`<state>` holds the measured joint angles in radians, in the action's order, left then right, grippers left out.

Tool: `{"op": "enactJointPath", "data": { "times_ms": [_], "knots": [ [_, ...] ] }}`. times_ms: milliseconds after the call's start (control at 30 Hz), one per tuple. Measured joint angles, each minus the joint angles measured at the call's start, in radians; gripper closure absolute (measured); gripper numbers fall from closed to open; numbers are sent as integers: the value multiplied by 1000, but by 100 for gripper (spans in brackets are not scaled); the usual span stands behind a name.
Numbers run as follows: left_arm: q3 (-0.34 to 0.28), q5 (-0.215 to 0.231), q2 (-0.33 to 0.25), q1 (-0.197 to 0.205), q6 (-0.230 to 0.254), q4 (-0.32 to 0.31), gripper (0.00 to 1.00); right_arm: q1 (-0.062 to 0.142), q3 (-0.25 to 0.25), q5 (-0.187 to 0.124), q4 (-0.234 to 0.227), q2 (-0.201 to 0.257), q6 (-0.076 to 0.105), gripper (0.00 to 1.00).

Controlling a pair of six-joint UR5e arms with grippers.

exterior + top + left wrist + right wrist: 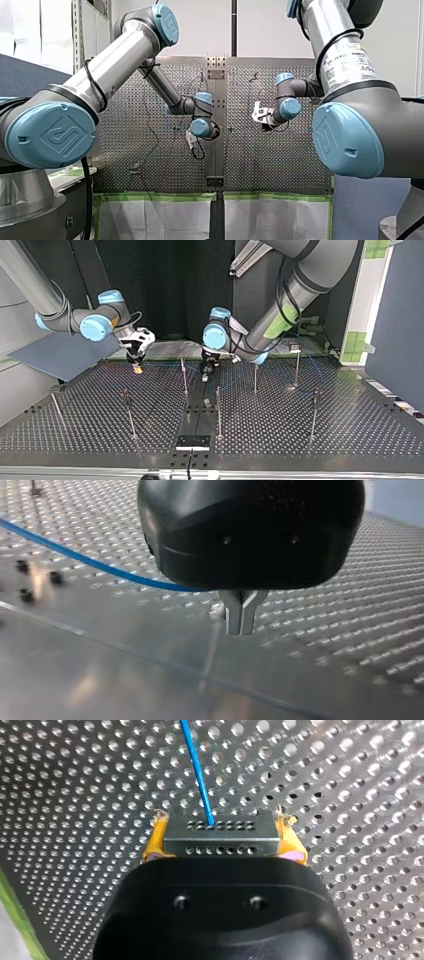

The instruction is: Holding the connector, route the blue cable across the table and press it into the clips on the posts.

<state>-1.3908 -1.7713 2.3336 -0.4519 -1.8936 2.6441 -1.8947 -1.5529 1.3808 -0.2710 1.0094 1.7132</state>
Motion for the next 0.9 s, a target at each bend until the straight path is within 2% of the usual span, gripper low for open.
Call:
{"op": "enactJointPath", "data": {
  "times_ms": [33, 100, 133, 200, 233, 267, 300, 333, 367, 400, 433, 467, 500, 733, 900],
  "knots": [
    [7, 0, 0, 2, 0, 1, 97, 1, 2, 0, -1, 0, 1, 100],
    [19, -1, 0, 5, 1, 3, 87, 4, 8, 0, -3, 0, 3, 100],
    [21, -1, 0, 5, 2, 4, 87, 5, 11, 0, -3, -1, 3, 100],
    [25, -1, 0, 6, 3, 10, 69, 6, 15, -1, -3, -1, 3, 100],
    [26, -1, 0, 6, 4, 14, 69, 6, 16, -1, -3, -1, 3, 100],
    [27, -1, 0, 5, 5, 19, 60, 7, 17, -1, -3, -1, 3, 100],
    [27, -1, 0, 4, 7, 28, 55, 7, 17, -2, -3, -1, 2, 100],
    [27, -1, 0, 2, 8, 34, 55, 7, 18, -2, -3, -1, 2, 100],
    [27, -1, 0, 1, 9, 41, 34, 7, 18, -3, -3, -1, 2, 100],
    [27, -2, 0, -1, 12, 51, 18, 8, 18, -3, -3, -1, 2, 100],
    [27, -4, 0, -3, 15, 58, 18, 8, 18, -4, -2, -1, 3, 100],
    [27, -8, 0, -5, 19, 65, 5, 9, 18, -4, -2, -1, 3, 100],
    [27, -15, 0, -8, 26, 74, 0, 10, 18, -5, -2, -1, 3, 100],
    [25, -69, -6, -29, 81, 133, 0, 18, 18, -8, 0, -1, 4, 100],
    [15, -115, -31, -69, 126, 179, 0, 23, 18, -8, 10, -1, 3, 100]
  ]
}}
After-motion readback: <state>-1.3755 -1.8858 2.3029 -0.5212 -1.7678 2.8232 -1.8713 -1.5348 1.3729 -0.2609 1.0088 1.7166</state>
